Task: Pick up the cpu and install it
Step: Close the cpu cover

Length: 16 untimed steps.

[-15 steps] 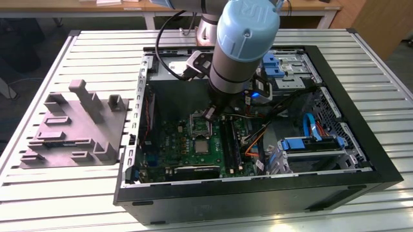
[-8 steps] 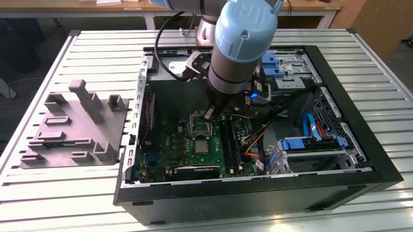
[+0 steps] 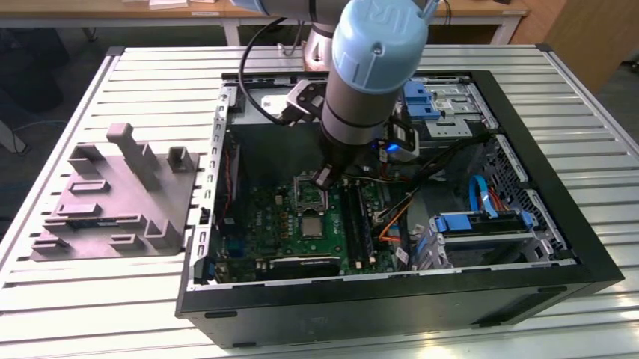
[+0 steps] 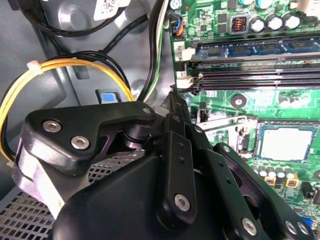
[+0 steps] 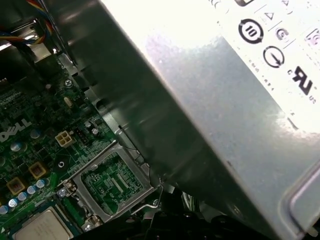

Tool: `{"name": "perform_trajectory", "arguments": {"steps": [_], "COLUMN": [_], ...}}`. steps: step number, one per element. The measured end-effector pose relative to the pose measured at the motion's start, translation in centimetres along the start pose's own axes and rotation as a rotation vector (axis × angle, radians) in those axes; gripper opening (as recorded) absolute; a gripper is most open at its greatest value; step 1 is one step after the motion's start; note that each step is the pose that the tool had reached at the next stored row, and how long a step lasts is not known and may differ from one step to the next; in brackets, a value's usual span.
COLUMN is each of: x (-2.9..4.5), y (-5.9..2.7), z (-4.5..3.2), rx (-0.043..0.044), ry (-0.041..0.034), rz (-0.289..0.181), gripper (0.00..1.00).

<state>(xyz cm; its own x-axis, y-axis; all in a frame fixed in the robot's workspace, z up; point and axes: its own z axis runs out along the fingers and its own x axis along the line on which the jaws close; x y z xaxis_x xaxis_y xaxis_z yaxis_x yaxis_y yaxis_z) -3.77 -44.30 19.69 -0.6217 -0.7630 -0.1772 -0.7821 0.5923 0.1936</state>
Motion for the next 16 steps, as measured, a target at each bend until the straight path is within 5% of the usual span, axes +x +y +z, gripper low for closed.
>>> {"name": "perform_trajectory", "arguments": {"steps": [8, 16], "x": [-0.08, -0.13], "y": [0.16, 0.37], "z": [-0.32, -0.64], "rx": [0.0106, 0.0307], "ry": [0.0132, 0.0386], "rz": [0.001, 0.002], "gripper": [0.11, 0.11]}}
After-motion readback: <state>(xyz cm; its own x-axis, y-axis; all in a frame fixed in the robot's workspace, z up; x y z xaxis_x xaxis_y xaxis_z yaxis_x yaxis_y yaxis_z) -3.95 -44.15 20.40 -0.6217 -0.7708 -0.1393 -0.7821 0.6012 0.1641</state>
